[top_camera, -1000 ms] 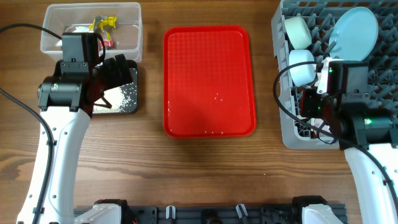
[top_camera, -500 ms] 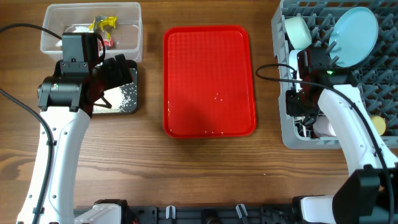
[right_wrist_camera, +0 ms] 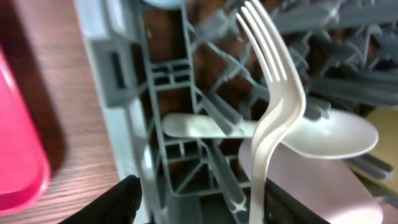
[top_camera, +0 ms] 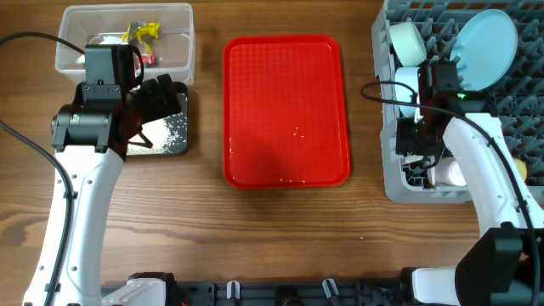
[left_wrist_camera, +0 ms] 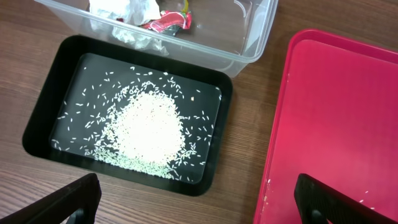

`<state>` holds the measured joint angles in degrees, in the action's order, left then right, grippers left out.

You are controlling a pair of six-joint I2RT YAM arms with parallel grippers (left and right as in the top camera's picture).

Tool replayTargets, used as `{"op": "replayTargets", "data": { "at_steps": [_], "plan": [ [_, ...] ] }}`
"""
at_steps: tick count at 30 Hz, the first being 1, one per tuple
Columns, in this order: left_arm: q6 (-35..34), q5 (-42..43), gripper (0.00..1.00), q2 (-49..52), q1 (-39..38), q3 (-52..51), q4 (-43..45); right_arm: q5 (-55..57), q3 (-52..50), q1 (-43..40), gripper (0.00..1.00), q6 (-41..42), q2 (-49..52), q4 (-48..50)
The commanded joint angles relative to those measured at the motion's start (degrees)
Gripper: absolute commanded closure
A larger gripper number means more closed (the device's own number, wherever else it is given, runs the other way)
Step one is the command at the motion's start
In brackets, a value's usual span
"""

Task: Sort waste into correct bins and load items into the dishwasher rack
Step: 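Carry the fork right and insert it into the dish rack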

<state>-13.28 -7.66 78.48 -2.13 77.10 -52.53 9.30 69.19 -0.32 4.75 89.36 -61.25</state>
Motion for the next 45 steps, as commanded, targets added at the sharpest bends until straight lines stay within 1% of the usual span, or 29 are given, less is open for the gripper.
{"op": "replayTargets", "data": {
  "at_steps": [1,3,5,6,7,8,9,12,13,14,15,16,17,19,20,21,22,27,32,38,43,45],
  "plan": [
    [-0.7,-0.1,0.00,0.1,0.3,0.2,0.2,-8.9,1.9,-0.1,0.39,-3.3,-3.1,1.5],
    [-0.7,-0.1,0.00,0.1,0.3,0.2,0.2,-9.0,1.9,-0.1,0.40,-3.3,-3.8,0.7],
    [-0.7,-0.1,0.00,0.1,0.3,0.2,0.2,-9.0,1.9,-0.1,0.44,-4.0,-3.9,-0.1],
    [-0.7,-0.1,0.00,0.1,0.3,0.2,0.2,-9.0,1.9,-0.1,0.51,-4.7,-3.9,-0.5],
    [-0.7,-0.1,0.00,0.1,0.3,0.2,0.1,-9.0,1.9,-0.1,0.66,-4.7,-3.9,-0.6],
    [-0.7,-0.1,0.00,0.1,0.3,0.2,0.1,-9.0,1.9,-0.1,0.90,-4.7,-3.9,-0.6],
    [-0.7,-0.1,0.00,0.1,0.3,0.2,0.2,-9.0,1.9,-0.1,0.96,-4.6,-3.9,-0.6],
    [-0.7,-0.1,0.00,0.1,0.3,0.2,0.2,-9.0,1.9,-0.1,0.96,-4.6,-3.9,-0.6],
    [-0.7,-0.1,0.00,0.1,0.3,0.2,0.2,-9.0,1.9,-0.1,0.72,-4.6,-3.9,-0.5],
    [-0.7,-0.1,0.00,0.1,0.3,0.2,0.2,-9.0,1.9,-0.1,0.52,-4.6,-3.9,-0.5],
    [-0.7,-0.1,0.00,0.1,0.3,0.2,0.2,-9.0,1.9,-0.1,0.52,-4.6,-3.9,-0.5],
    [-0.7,-0.1,0.00,0.1,0.3,0.2,0.2,-9.0,1.9,-0.1,0.67,-4.6,-3.9,-0.5],
    [-0.7,-0.1,0.00,0.1,0.3,0.2,0.2,-9.0,1.9,-0.1,0.96,-4.6,-3.9,-0.3],
    [-0.7,-0.1,0.00,0.1,0.3,0.2,0.1,-9.0,1.9,-0.1,0.96,-4.6,-3.9,0.2],
    [-0.7,-0.1,0.00,0.1,0.3,0.2,0.2,-9.0,1.9,-0.1,0.87,-4.6,-3.9,0.4],
    [-0.7,-0.1,0.00,0.1,0.3,0.2,0.2,-9.0,1.9,-0.1,0.44,-4.6,-3.9,0.5],
    [-0.7,-0.1,0.00,0.1,0.3,0.2,0.2,-9.0,1.9,-0.1,0.36,-4.6,-3.9,0.5],
    [-0.7,-0.1,0.00,0.1,0.3,0.2,0.2,-9.0,1.9,-0.1,0.36,-4.6,-3.9,0.7],
    [-0.7,-0.1,0.00,0.1,0.3,0.2,0.2,-9.3,1.8,-0.1,0.29,-4.6,-3.9,0.5],
    [-0.7,-0.1,0.00,0.1,0.3,0.2,0.2,-10.9,1.6,-0.1,0.29,-4.8,-3.8,-4.4],
    [-0.7,-0.1,0.00,0.1,0.3,0.2,0.2,-10.6,1.5,-0.1,0.30,-4.6,-3.3,-5.9],
    [-0.7,-0.1,0.00,0.1,0.3,0.2,0.2,-8.9,1.3,-0.2,0.30,-4.0,-3.3,-6.7]
  ]
}}
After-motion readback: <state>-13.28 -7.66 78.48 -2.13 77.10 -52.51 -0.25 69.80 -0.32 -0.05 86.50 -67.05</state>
